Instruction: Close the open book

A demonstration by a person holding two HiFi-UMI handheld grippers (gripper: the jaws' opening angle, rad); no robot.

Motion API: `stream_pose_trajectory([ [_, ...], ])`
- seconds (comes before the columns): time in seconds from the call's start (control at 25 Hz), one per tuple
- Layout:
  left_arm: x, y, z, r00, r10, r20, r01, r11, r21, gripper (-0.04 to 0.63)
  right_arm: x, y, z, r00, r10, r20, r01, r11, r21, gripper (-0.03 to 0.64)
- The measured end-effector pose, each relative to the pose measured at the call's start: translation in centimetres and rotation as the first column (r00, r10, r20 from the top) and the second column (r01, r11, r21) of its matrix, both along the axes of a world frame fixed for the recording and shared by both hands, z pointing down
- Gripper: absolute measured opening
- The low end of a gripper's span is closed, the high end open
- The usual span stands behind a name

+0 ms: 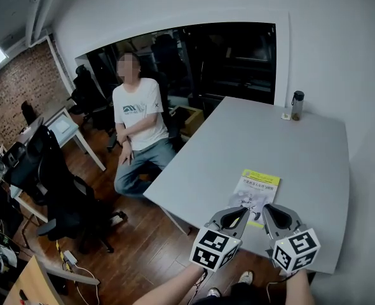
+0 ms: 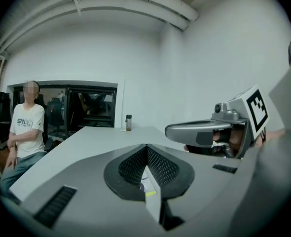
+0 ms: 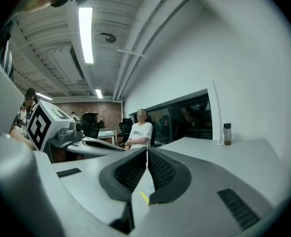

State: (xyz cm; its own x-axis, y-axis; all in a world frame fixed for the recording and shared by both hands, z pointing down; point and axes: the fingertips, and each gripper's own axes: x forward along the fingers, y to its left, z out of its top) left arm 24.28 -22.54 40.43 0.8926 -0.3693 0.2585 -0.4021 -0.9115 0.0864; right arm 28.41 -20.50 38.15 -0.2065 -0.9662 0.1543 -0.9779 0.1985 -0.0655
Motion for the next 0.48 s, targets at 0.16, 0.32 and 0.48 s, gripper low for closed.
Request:
stream_pose_trajectory([
  [0.16, -1.1, 0.9, -0.7, 1.0, 0.009, -0.015, -0.009, 1.0, 0.012, 0.005, -1.1, 1.0, -0.2, 1.0, 0.015, -0.005, -0.015, 1.0, 0.002, 0.015],
  [0.32, -2.0, 1.6, -1.3, 0.999, 0.015, -0.031, -0.014, 1.0, 0.027, 0.005, -2.0, 1.7, -0.4, 1.0, 0.028, -0.005, -0.028, 1.0, 0.008, 0.015],
  [0.48, -2.4, 2.0, -1.7, 0.999, 0.021, -0.036, -0.02, 0.999, 0.031, 0.005, -2.3, 2.2, -0.7, 0.999, 0.036, -0.003, -0.036, 0.999, 0.007, 0.006],
])
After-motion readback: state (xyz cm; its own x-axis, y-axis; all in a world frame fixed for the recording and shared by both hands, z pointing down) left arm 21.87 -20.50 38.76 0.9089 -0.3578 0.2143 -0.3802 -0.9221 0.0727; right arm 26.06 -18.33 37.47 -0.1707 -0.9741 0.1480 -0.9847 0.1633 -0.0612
